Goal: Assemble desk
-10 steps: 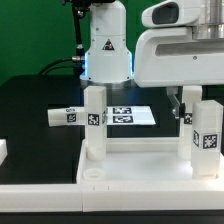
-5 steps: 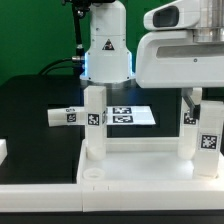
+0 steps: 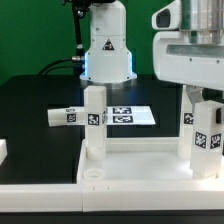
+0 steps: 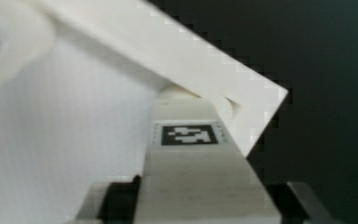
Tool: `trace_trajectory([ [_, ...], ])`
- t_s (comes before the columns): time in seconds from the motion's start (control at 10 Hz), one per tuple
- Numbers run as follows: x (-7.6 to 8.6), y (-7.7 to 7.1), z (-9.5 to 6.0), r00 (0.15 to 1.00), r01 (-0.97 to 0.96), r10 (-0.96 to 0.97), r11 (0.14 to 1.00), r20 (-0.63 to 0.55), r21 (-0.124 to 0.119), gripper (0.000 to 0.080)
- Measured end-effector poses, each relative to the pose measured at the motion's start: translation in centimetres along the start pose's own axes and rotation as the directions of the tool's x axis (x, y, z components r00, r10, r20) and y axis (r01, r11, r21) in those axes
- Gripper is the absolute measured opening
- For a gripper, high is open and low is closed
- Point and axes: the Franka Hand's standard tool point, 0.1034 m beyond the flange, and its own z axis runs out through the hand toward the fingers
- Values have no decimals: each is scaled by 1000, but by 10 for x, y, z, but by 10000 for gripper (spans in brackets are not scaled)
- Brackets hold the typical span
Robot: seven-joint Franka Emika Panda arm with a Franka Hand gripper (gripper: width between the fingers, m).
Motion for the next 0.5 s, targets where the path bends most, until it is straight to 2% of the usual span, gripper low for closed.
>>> trace_trajectory([
  [0.3, 0, 0, 0, 983, -183, 183, 983, 6, 2, 284],
  [0.4, 2, 0, 1, 920, -390, 389, 921, 39, 16, 284],
  [0.5, 2, -2, 1, 821, -569, 566, 821, 72, 36, 284],
])
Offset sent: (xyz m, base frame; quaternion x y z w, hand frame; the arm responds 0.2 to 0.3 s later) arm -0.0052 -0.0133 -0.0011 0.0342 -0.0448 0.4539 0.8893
